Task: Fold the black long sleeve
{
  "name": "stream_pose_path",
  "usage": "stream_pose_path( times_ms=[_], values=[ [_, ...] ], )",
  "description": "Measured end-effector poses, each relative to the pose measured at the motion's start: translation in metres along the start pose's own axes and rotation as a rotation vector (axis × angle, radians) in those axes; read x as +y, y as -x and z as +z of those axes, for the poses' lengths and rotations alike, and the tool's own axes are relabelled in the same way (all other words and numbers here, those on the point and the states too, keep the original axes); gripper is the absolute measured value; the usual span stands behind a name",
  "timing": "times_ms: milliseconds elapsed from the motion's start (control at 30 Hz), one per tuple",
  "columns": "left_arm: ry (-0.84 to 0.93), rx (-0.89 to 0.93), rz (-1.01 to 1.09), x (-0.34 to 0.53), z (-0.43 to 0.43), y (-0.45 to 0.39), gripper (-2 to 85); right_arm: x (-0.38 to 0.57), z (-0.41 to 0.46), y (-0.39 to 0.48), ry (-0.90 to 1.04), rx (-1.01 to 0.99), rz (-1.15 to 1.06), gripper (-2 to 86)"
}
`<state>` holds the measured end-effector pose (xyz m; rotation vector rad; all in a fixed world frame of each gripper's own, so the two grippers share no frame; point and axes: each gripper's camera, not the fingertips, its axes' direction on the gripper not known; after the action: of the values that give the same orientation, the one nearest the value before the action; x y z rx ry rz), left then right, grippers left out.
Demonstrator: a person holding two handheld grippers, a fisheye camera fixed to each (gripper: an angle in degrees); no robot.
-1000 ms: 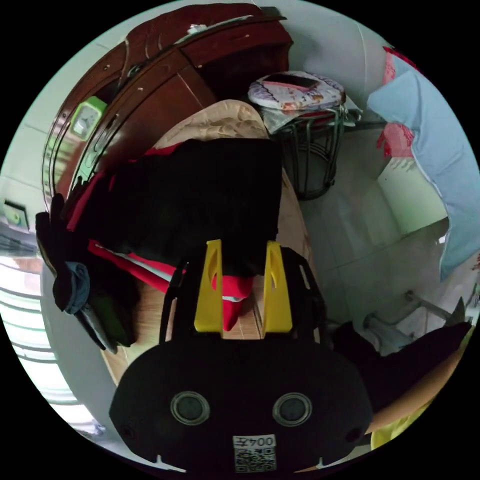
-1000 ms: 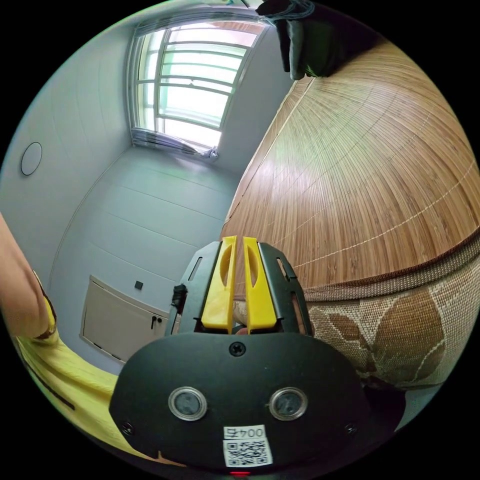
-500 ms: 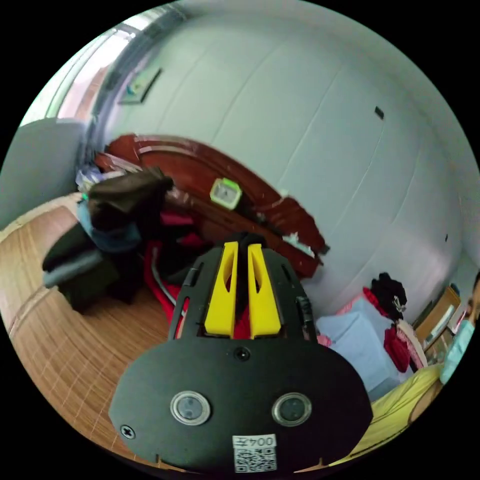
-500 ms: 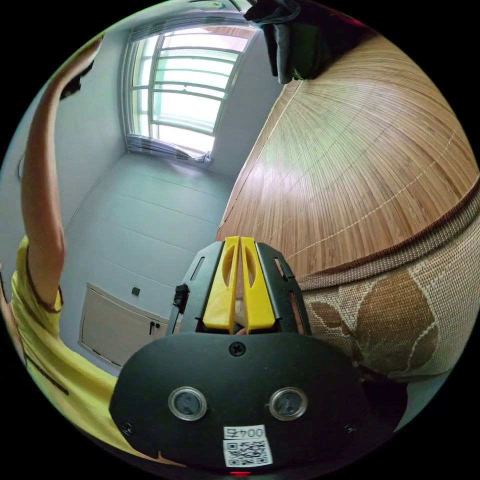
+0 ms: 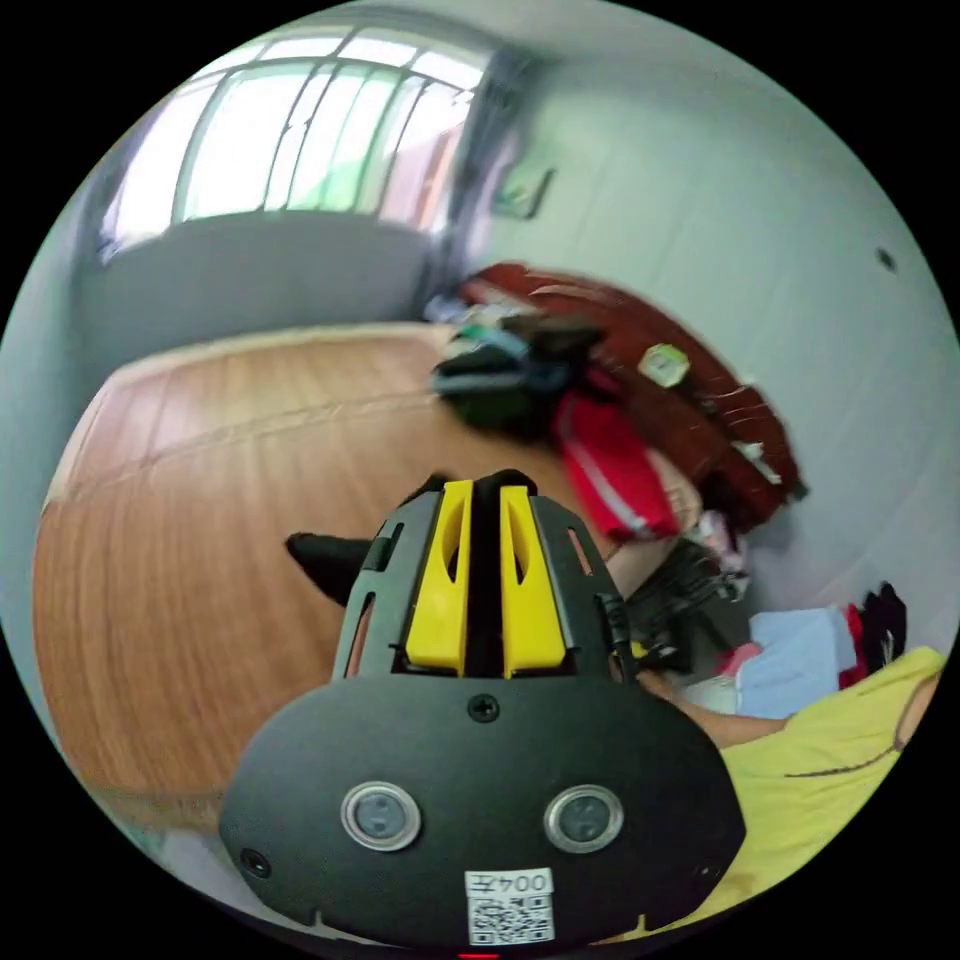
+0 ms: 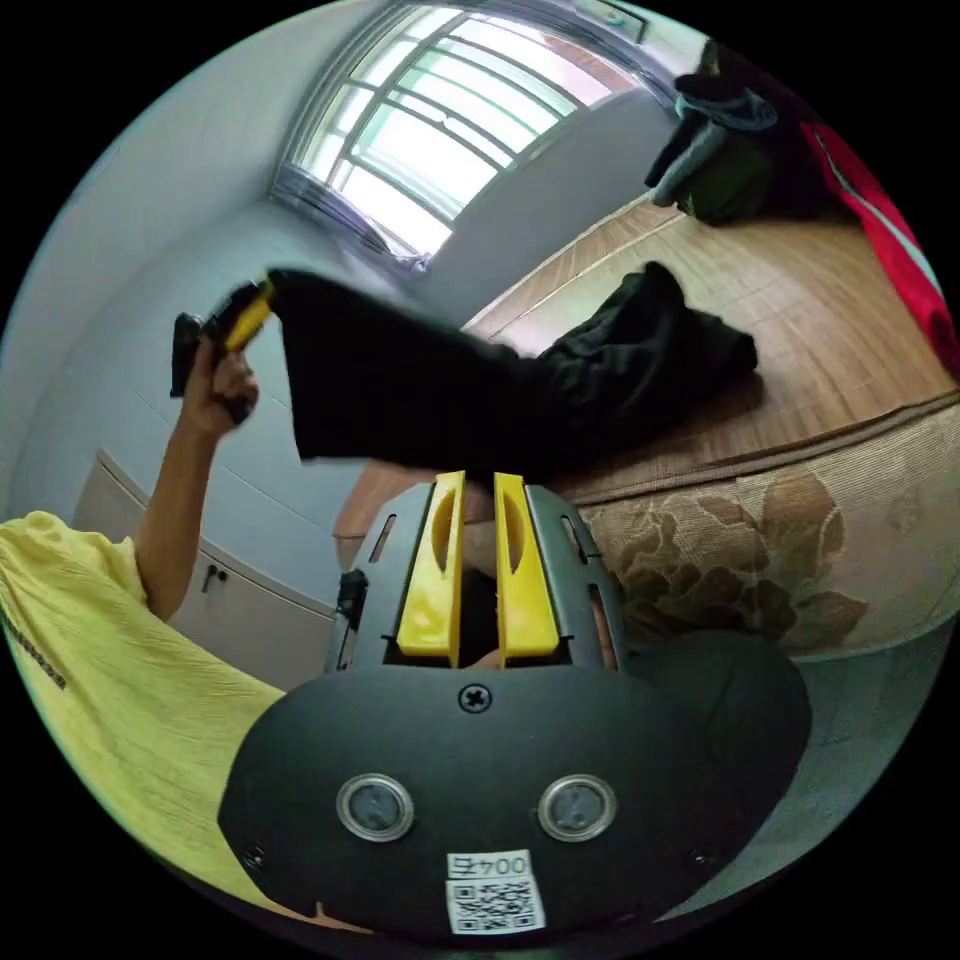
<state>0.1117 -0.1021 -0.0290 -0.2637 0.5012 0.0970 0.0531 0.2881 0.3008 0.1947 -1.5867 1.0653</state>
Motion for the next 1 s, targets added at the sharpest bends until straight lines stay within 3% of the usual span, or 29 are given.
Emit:
stream_pose_path(
  times_ms=[100,233,500,700,1000],
  values=[
    [0.135,-0.008,-0.126,0.1,0.032,0.069,3.3,0.01,0.009,0.023,0.03,0.093,-0.025,7.3],
    [0.02,0.233,-0.337,0.205,0.025,0.145,5.7,0.025,0.031,0.033,0.075,0.105,0.02,8.1],
    [0.048,0.106,-0.234,0.261,0.023,0.163,14.4,0.055,0.103,0.058,0.183,0.165,0.052,8.2],
    [0.012,0.133,-0.344,0.29,0.022,0.21,14.7,0.06,0.134,0.096,0.188,0.222,-0.008,8.0],
    [0.151,0.137,-0.401,0.356,0.046,0.264,16.1,0.074,0.1,0.221,-0.091,0.356,-0.307,7.1]
  ],
)
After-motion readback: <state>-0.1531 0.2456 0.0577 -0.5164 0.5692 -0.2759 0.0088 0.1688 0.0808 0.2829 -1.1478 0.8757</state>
